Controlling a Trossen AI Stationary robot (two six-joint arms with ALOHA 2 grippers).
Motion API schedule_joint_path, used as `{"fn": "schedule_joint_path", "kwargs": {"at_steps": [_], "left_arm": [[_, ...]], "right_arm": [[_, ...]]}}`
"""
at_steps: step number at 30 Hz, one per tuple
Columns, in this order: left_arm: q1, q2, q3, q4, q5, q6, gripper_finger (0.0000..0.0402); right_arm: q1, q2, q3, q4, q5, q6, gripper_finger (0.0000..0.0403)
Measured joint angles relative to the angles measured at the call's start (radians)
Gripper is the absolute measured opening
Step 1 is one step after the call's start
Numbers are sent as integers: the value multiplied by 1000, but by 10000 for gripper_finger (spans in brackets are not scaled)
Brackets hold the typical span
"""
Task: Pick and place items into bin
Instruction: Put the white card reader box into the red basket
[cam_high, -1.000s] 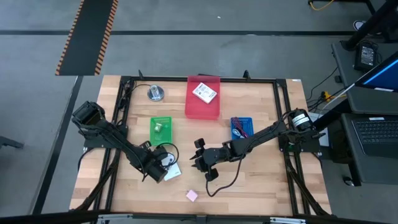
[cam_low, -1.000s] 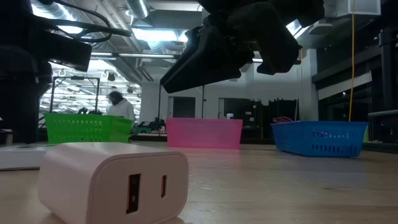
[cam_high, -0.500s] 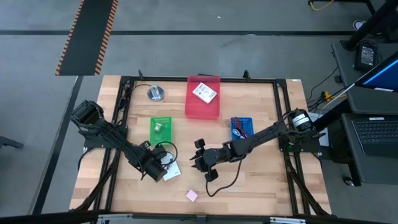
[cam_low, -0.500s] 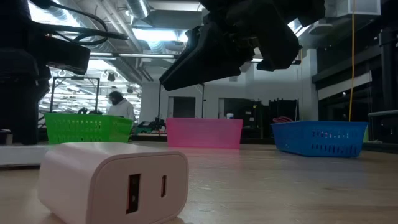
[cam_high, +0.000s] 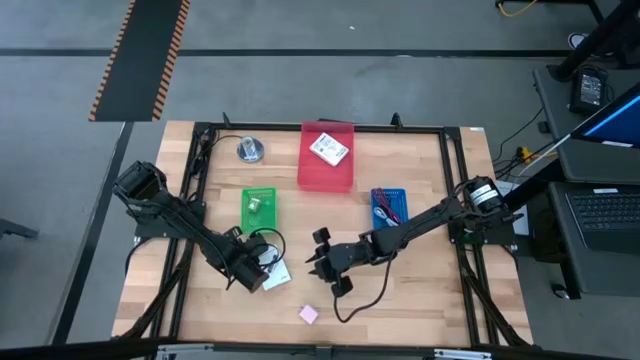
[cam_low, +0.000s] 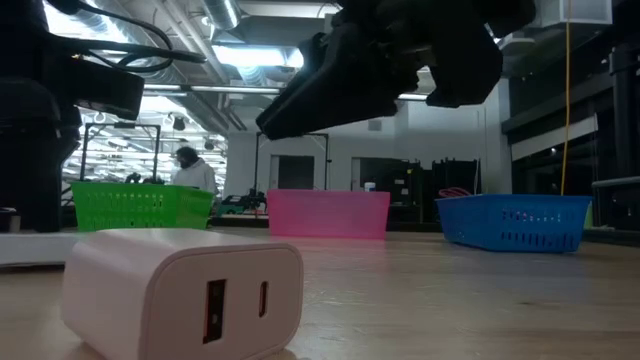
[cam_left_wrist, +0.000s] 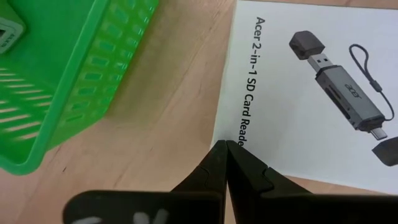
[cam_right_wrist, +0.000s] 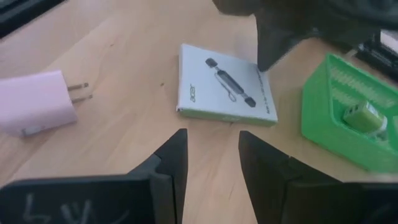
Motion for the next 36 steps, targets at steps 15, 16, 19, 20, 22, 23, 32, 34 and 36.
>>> {"fn": "schedule_joint_path", "kwargs": {"at_steps": [15,16,19,20,22,23,32,34,36], "left_arm": [[-6,-4,-29,43,-14,-18,3],[-6,-4,-29,43,-14,-18,3],[-6,-4,-29,44,-13,-18,3],[-6,-4,-30,45,-13,-18,3],[-6,-4,-30,48,-12,-22,3],[-6,-4,-31,51,-13,-25,3],[-5,-4,-33,82,-20,-35,3],[-5,-4,-34,89,-21,-35,3],[-4,-4,-34,98,-23,-35,3]], "right_arm": [[5,99,1,120,1,-151,122],[5,99,1,121,0,-152,122],[5,126,13,136,-5,-193,122],[5,142,20,128,-5,-207,122],[5,181,51,123,-6,-238,122],[5,199,69,112,-6,-256,122],[5,287,182,23,34,-360,122],[5,288,182,27,34,-385,122],[5,288,182,33,34,-388,122]]}}
